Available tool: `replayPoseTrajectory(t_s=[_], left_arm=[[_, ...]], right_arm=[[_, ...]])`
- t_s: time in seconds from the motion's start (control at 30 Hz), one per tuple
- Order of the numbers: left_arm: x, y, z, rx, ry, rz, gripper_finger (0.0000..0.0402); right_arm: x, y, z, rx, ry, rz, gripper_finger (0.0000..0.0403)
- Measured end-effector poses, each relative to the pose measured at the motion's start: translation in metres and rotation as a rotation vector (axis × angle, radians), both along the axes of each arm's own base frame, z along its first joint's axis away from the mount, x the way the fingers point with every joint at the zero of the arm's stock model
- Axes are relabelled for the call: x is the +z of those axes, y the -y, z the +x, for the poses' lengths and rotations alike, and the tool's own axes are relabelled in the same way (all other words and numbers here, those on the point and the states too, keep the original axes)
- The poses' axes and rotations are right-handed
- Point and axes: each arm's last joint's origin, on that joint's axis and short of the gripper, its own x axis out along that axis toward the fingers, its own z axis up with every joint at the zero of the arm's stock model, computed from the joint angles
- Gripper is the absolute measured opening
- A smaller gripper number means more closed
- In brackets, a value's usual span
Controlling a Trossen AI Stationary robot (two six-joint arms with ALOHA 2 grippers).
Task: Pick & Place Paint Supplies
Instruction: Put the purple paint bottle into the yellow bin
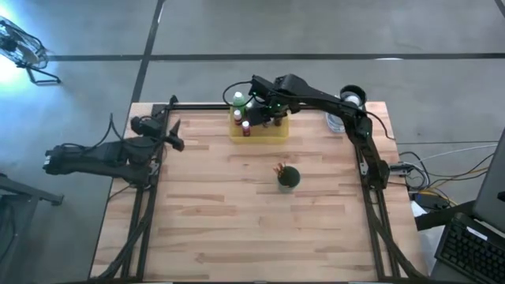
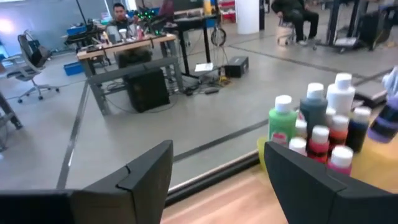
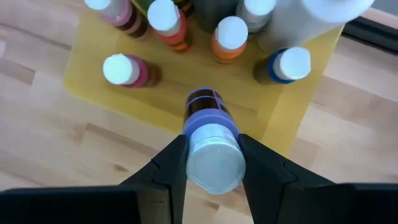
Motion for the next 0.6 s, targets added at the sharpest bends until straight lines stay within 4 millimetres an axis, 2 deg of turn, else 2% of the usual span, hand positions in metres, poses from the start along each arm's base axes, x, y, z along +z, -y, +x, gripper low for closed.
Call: replayPoseTrajectory(t_s=[0.6], left_arm=[[-0.059, 0.0, 0.001, 0.001, -0.179, 0.002, 0.0257]], right_arm=[[-0.018, 0.001, 0.003, -0.12, -0.011, -0.019, 0.0113]])
